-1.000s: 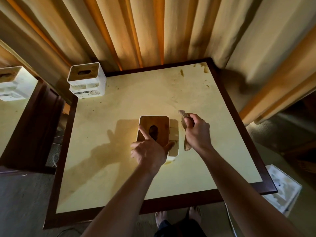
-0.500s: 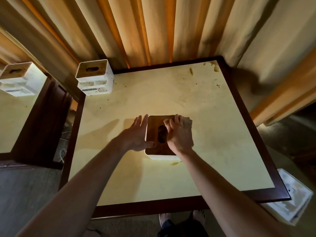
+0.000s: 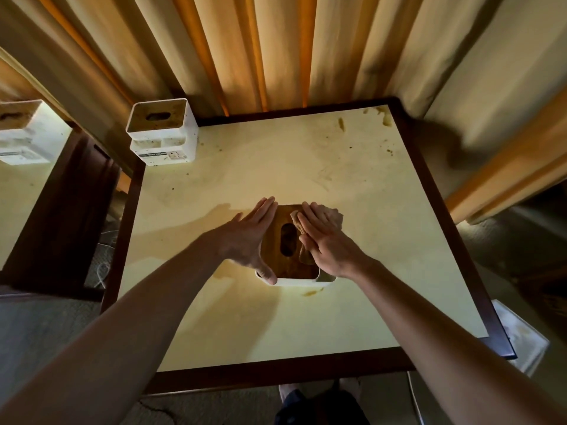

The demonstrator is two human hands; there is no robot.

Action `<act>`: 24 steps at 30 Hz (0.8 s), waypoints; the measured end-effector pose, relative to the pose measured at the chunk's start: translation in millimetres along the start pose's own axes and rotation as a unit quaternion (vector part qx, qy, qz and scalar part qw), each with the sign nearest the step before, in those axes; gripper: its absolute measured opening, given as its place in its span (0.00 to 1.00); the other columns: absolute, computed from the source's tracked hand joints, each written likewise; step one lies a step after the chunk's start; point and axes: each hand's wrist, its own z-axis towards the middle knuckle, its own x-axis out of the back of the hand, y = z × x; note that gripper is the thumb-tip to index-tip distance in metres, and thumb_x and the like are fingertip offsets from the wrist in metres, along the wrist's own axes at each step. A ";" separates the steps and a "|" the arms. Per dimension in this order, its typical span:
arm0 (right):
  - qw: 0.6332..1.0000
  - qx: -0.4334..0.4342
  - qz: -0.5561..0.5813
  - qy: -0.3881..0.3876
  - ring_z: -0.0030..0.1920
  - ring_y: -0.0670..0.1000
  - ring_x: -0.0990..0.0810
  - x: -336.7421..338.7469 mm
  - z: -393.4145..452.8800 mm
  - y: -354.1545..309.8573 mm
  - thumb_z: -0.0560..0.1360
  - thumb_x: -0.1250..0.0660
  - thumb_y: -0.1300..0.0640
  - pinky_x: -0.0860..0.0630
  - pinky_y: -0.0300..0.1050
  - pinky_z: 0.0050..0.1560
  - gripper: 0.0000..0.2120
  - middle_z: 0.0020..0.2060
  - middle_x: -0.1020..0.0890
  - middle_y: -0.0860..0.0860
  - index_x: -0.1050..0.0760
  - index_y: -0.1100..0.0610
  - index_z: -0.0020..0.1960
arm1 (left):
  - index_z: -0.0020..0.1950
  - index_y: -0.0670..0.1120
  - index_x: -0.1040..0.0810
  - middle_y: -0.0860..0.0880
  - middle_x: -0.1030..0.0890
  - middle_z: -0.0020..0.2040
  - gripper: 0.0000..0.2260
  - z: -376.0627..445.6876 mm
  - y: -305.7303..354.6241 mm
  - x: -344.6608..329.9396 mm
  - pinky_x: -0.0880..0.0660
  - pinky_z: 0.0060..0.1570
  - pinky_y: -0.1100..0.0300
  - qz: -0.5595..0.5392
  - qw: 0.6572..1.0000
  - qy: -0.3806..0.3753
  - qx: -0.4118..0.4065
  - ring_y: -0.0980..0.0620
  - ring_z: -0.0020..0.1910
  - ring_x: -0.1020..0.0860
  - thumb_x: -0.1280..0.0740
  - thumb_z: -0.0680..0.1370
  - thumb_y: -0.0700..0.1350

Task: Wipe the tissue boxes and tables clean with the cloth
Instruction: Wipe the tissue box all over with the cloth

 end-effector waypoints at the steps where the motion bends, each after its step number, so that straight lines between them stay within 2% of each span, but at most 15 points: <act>1: 1.000 -0.005 0.003 0.007 0.77 0.48 0.63 -3.4 0.7 0.0 0.79 0.64 0.37 0.62 0.48 0.77 0.36 0.79 0.54 0.53 0.51 0.58 0.79 | 0.75 0.48 0.77 0.55 0.78 0.75 0.74 -0.1 -0.2 -1.2 0.57 0.78 0.41 0.001 1.000 0.004 0.001 0.55 0.75 0.74 0.27 0.55 0.77; 4: 0.999 -0.023 0.028 0.027 0.77 0.48 0.63 -10.8 1.1 -2.7 0.79 0.60 0.41 0.60 0.50 0.77 0.34 0.77 0.55 0.50 0.50 0.59 0.79 | 0.76 0.47 0.77 0.54 0.76 0.76 0.74 -0.6 1.3 -2.3 0.58 0.78 0.44 0.013 1.000 0.018 0.002 0.55 0.75 0.73 0.27 0.55 0.77; 9: 0.994 -0.050 0.076 0.053 0.77 0.51 0.58 -17.5 -12.0 -16.7 0.81 0.51 0.51 0.53 0.56 0.78 0.28 0.78 0.46 0.57 0.44 0.63 0.77 | 0.77 0.45 0.74 0.52 0.73 0.78 0.74 -0.8 4.5 0.4 0.61 0.78 0.51 0.013 0.999 0.033 0.004 0.55 0.76 0.71 0.26 0.56 0.76; 12: 0.993 -0.052 0.082 0.070 0.78 0.51 0.55 -29.1 -32.2 -28.0 0.81 0.49 0.50 0.52 0.56 0.78 0.27 0.78 0.44 0.55 0.41 0.62 0.76 | 0.77 0.45 0.74 0.52 0.73 0.78 0.74 -0.5 4.4 -0.5 0.61 0.78 0.51 0.006 0.999 0.035 0.006 0.55 0.76 0.71 0.27 0.55 0.77; 14: 0.993 -0.050 0.075 0.075 0.79 0.51 0.54 -35.5 -46.0 -32.4 0.81 0.51 0.45 0.52 0.54 0.78 0.29 0.78 0.44 0.54 0.42 0.61 0.76 | 0.77 0.45 0.74 0.52 0.73 0.78 0.74 -0.1 4.4 -0.7 0.60 0.78 0.51 0.001 0.999 0.037 0.005 0.55 0.76 0.71 0.27 0.55 0.77; 16: 0.995 -0.045 0.062 0.070 0.79 0.50 0.54 -38.2 -53.4 -34.2 0.81 0.54 0.41 0.51 0.52 0.77 0.31 0.78 0.45 0.53 0.46 0.59 0.77 | 0.78 0.45 0.73 0.53 0.73 0.78 0.74 -0.6 4.6 -0.7 0.61 0.77 0.54 -0.005 0.999 0.040 0.003 0.56 0.76 0.72 0.26 0.55 0.77; 18: 0.996 -0.038 0.038 0.069 0.79 0.50 0.55 -36.8 -52.0 -33.5 0.81 0.57 0.39 0.50 0.53 0.76 0.31 0.78 0.46 0.54 0.51 0.57 0.77 | 0.78 0.45 0.73 0.53 0.73 0.78 0.74 -0.9 4.2 -1.7 0.61 0.75 0.57 -0.014 0.999 0.044 0.001 0.56 0.75 0.72 0.26 0.55 0.76; 20: 0.997 -0.037 0.019 0.058 0.79 0.52 0.55 -33.1 -44.4 -30.0 0.81 0.61 0.38 0.50 0.53 0.76 0.32 0.78 0.46 0.55 0.52 0.57 0.77 | 0.78 0.46 0.73 0.55 0.73 0.78 0.74 -1.0 3.8 -3.3 0.59 0.76 0.55 -0.023 0.999 0.043 -0.002 0.56 0.76 0.72 0.25 0.55 0.76; 24: 0.999 -0.052 -0.010 0.003 0.78 0.52 0.62 -20.0 -16.2 -19.1 0.77 0.68 0.34 0.57 0.53 0.78 0.39 0.79 0.54 0.54 0.55 0.58 0.79 | 0.77 0.49 0.75 0.59 0.75 0.76 0.74 -1.3 1.6 -4.5 0.56 0.76 0.54 -0.047 0.998 0.036 -0.004 0.58 0.75 0.74 0.24 0.55 0.75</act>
